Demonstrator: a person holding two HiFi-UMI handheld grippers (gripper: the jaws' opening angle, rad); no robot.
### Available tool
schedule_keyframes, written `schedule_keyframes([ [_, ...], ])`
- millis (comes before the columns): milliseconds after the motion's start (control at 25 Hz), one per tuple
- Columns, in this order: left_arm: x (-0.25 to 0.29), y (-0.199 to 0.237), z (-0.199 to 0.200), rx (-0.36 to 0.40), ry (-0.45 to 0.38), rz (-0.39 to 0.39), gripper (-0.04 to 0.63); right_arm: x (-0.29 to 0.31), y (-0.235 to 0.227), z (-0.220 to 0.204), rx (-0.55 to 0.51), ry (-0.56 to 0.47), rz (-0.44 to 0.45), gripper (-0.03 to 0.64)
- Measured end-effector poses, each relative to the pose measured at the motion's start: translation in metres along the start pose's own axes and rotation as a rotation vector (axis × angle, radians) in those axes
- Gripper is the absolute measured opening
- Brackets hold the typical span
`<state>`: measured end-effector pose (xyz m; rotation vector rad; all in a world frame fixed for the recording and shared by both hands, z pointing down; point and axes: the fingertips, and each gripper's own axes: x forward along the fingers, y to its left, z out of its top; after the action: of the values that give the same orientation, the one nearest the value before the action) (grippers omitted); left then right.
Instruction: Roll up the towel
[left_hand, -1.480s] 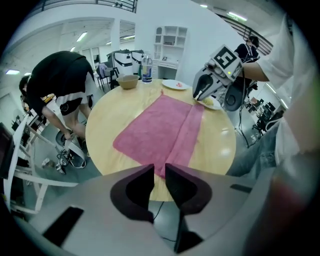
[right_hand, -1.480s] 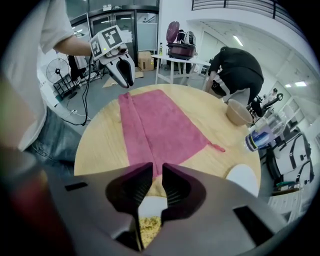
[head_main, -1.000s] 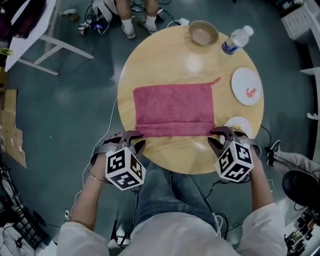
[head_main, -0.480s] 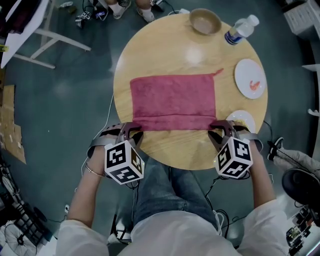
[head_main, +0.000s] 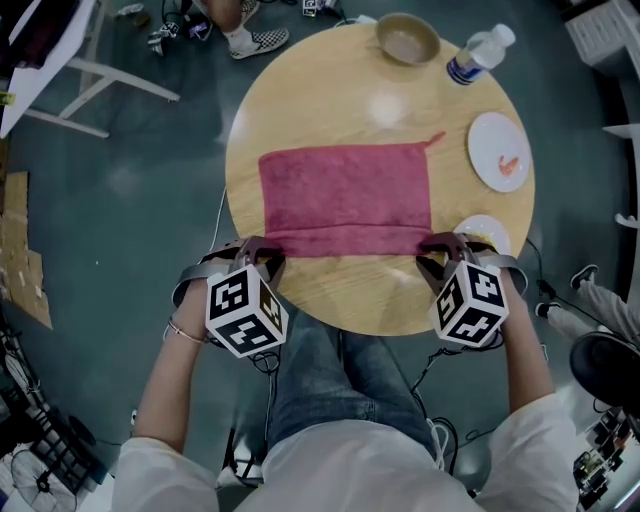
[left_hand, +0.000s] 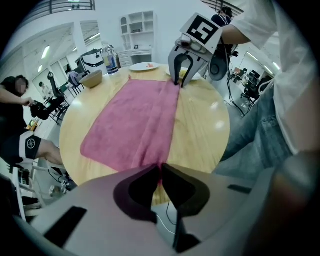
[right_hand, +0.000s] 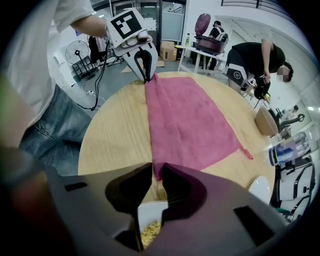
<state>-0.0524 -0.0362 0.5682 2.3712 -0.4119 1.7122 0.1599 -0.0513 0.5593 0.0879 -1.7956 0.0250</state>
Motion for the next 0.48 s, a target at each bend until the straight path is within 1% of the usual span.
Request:
schedule_keyframes([
  [120,0.002,0.001,0.000,0.013,0.011,-0.019,0.034,0.002,-0.003,0.000,-0.005,0.004,0.009,0.060],
  [240,0.004,0.002,0.001,0.024,0.007,-0.020,0.027,0.003,-0.007,-0.002,-0.012,0.003,-0.028,0.022],
  [360,0.002,-0.001,0.000,0.029,0.007,-0.007,0.021,0.002,-0.005,-0.002,-0.016,0.005,-0.046,0.018],
  [480,-0.003,-0.013,-0.004,0.029,0.014,-0.016,0.020,0.000,0.007,0.000,-0.019,0.007,-0.027,0.017],
])
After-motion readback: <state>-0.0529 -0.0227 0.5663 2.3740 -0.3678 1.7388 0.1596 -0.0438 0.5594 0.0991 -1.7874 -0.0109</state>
